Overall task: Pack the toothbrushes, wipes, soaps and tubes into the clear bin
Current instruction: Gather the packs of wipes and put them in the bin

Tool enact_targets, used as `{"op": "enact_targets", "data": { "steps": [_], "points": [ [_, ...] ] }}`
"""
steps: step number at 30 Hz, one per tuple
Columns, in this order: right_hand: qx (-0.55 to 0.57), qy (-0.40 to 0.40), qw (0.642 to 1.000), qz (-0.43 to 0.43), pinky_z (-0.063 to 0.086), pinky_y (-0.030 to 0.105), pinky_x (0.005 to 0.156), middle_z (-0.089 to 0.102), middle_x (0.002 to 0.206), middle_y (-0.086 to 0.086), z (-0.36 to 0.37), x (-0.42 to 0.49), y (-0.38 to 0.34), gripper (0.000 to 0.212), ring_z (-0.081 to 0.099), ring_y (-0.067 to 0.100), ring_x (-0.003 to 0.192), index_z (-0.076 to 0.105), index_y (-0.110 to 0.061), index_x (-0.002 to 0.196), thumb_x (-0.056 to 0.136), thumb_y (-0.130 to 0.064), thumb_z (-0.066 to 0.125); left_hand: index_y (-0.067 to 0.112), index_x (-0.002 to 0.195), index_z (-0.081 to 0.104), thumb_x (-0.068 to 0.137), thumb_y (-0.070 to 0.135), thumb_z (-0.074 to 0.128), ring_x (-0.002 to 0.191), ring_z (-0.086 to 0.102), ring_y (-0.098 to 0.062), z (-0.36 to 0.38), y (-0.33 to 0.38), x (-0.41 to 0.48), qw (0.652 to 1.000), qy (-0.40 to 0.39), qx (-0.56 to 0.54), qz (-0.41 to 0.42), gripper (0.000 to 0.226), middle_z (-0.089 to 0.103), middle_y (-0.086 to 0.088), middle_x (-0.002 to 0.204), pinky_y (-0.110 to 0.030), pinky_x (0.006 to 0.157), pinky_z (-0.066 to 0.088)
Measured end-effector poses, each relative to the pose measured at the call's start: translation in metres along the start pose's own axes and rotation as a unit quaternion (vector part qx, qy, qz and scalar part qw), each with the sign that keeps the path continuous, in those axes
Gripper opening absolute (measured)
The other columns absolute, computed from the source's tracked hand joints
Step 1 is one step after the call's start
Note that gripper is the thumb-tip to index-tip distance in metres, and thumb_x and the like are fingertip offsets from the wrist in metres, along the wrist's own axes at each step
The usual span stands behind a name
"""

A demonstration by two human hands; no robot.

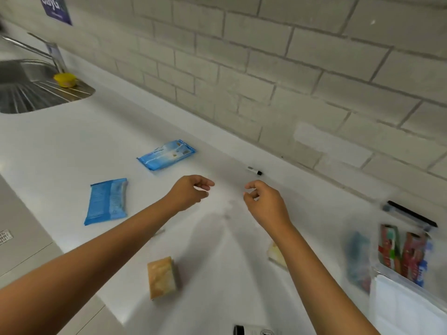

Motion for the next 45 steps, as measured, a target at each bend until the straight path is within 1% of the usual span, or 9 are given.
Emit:
{"op": "enact_targets", "data": {
  "steps": [5,17,19,22,25,28,35,40,45],
  "points": [
    [0.005,-0.033,0.999,-0.006,0.052,0.032,0.071,0.062,0.089,0.0,0.049,0.027,-0.029,0.022,0.063,0.021,0.082,0.059,-0.02,0.11,0.09,-0.029,0.055,0.015,0.106,0.066,0.085,0.0,0.059,0.08,0.057,-0.007,-0.055,-0.035,0.013,0.999,0.032,-0.01,-0.032,0.027,0.06,0.0,0.094,-0.018,0.068,0.049],
    [-0.009,-0.116,0.993,0.0,0.053,0.033,0.075,0.067,0.088,0.004,0.174,0.101,-0.076,0.022,0.067,0.023,0.079,0.059,-0.021,0.108,0.088,-0.03,0.056,0.02,0.097,0.066,0.083,0.001,0.058,0.088,0.056,-0.017,-0.16,-0.13,0.034,0.985,0.13,-0.022,-0.115,0.025,0.06,0.002,0.092,-0.027,0.075,0.05],
    [0.008,-0.124,0.992,0.019,0.055,0.035,0.077,0.068,0.093,0.005,0.192,0.115,-0.08,0.022,0.068,0.024,0.08,0.059,-0.021,0.107,0.087,-0.031,0.057,0.018,0.1,0.067,0.083,0.002,0.057,0.092,0.057,-0.016,-0.171,-0.141,0.034,0.982,0.147,-0.009,-0.121,0.025,0.061,0.002,0.098,-0.022,0.074,0.046],
    [0.048,-0.137,0.987,0.072,0.058,0.039,0.074,0.07,0.094,0.006,0.216,0.134,-0.084,0.02,0.069,0.022,0.071,0.061,-0.019,0.102,0.087,-0.031,0.058,0.017,0.103,0.067,0.081,0.007,0.057,0.099,0.061,-0.023,-0.185,-0.157,0.033,0.976,0.168,0.014,-0.138,0.026,0.063,0.001,0.102,-0.027,0.074,0.046],
    [0.066,-0.155,0.978,0.125,0.058,0.037,0.068,0.071,0.089,0.008,0.239,0.149,-0.09,0.023,0.066,0.019,0.062,0.061,-0.013,0.099,0.088,-0.033,0.057,0.018,0.112,0.062,0.079,0.011,0.061,0.103,0.058,-0.027,-0.198,-0.175,0.033,0.964,0.192,0.057,-0.177,0.034,0.058,-0.006,0.12,-0.032,0.073,0.049],
    [0.083,-0.171,0.97,0.149,0.058,0.035,0.062,0.071,0.087,0.01,0.257,0.16,-0.095,0.033,0.064,0.019,0.059,0.062,-0.007,0.099,0.09,-0.038,0.055,0.021,0.127,0.051,0.077,0.022,0.069,0.122,0.042,-0.03,-0.207,-0.187,0.031,0.943,0.219,0.134,-0.212,0.053,0.042,-0.01,0.137,-0.04,0.093,0.045],
    [0.231,-0.177,0.91,0.295,0.058,0.037,0.056,0.066,0.075,0.012,0.289,0.175,-0.098,0.048,0.064,0.024,0.057,0.057,-0.006,0.091,0.084,-0.053,0.058,0.017,0.14,0.028,0.071,0.04,0.075,0.124,0.042,-0.035,-0.208,-0.205,0.035,0.929,0.189,0.142,-0.283,0.086,0.038,-0.015,0.139,-0.046,0.098,0.041],
    [0.295,-0.152,0.882,0.334,0.058,0.04,0.059,0.063,0.073,0.013,0.3,0.18,-0.103,0.034,0.063,0.025,0.059,0.057,-0.003,0.102,0.089,-0.034,0.06,0.016,0.142,0.025,0.071,0.033,0.077,0.122,0.045,-0.036,-0.207,-0.207,0.04,0.937,0.182,0.113,-0.277,0.09,0.038,-0.017,0.138,-0.045,0.098,0.042],
    [0.279,-0.143,0.889,0.334,0.057,0.038,0.059,0.061,0.07,0.012,0.301,0.182,-0.102,0.023,0.06,0.02,0.055,0.058,0.002,0.11,0.093,-0.012,0.051,0.015,0.139,0.028,0.067,0.037,0.079,0.12,0.048,-0.034,-0.21,-0.211,0.042,0.936,0.168,0.119,-0.287,0.091,0.047,-0.017,0.133,-0.043,0.096,0.044]
  ]
}}
Point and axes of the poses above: each hand's wrist, its own x-axis towards the middle knuckle, its own z-axis out of the palm, y = z × x, the point moved 4 cm from there along x, towards the middle knuckle
